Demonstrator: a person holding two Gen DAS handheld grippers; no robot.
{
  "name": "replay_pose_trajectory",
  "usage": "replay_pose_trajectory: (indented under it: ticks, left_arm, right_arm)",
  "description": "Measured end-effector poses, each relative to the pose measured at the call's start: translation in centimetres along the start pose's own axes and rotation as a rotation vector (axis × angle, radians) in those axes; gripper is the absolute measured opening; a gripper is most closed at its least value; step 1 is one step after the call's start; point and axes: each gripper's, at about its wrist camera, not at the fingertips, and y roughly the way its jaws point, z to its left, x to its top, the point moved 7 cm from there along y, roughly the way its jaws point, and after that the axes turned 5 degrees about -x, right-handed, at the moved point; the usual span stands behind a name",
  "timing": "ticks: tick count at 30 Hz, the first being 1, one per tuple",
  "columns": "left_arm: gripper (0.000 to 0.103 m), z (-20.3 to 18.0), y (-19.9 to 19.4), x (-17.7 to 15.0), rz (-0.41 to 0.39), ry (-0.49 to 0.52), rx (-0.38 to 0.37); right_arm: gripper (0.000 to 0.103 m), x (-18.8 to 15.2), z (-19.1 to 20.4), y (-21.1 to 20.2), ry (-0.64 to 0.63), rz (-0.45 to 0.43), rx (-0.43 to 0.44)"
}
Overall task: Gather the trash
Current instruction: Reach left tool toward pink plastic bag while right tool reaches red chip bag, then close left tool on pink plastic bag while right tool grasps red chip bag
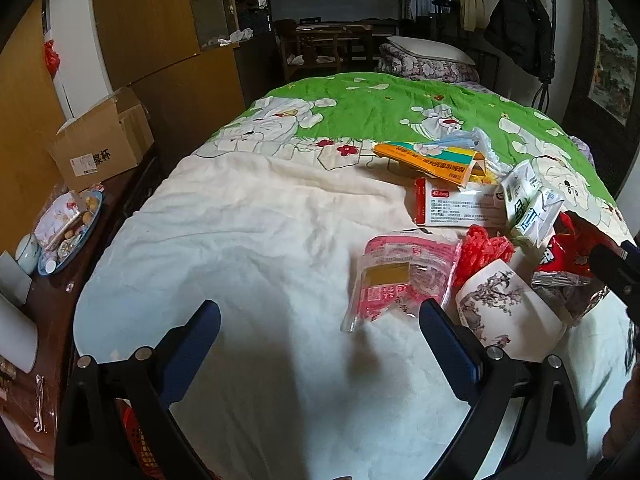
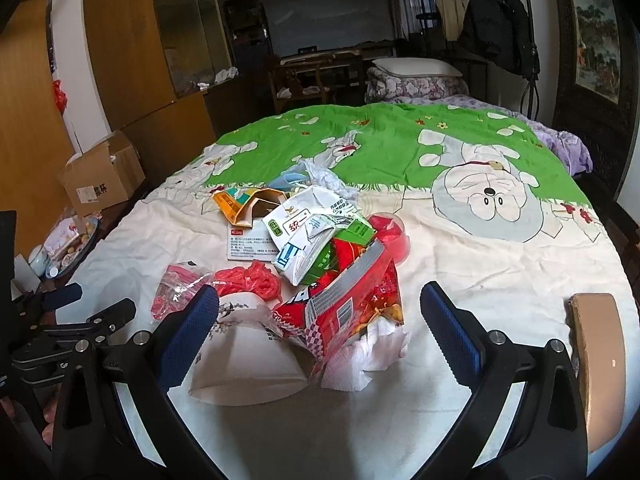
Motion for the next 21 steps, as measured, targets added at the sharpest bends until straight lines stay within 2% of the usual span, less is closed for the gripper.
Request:
replay_pose_trajectory:
  ticks: [8,16,17,18,19,21]
  left_arm:
    - [0.097,-0.8,0.5,0.4,0.005,0.013,-0.023]
    - [0.097,-2.8,2.1,0.9,0.026,0.051,-0.08]
    - [0.097,-2.9,2.5,1.0,0.031,0.054,-0.083]
    - [0.097,-3.1,2.9,1.1,0.037,0.056,-0.089]
    - [0.097,-3.3,3.6,1.1,0.048,0.055,-0.099]
    - [0.097,-3.3,4.6,1.2,0.065,0.048,-0.109]
  right_arm:
    - [0.096,-0.1,-0.2,1.1,0.015,0.018,0.002]
    - [0.095,-0.3,-0.8,2.0,0.033,0.031,-0.009]
    - [0.088,-0.3,-1.0,2.1,0.033,0.029,-0.015]
    - [0.076,-0.3,-1.2,2.2,0.031,0.031,-0.022]
    - [0.068,-0.4,-1.4,2.5,0.032,0.04,-0.023]
    - [0.028,-0.8,-2.0,3.1,0.054,0.069,-0.001]
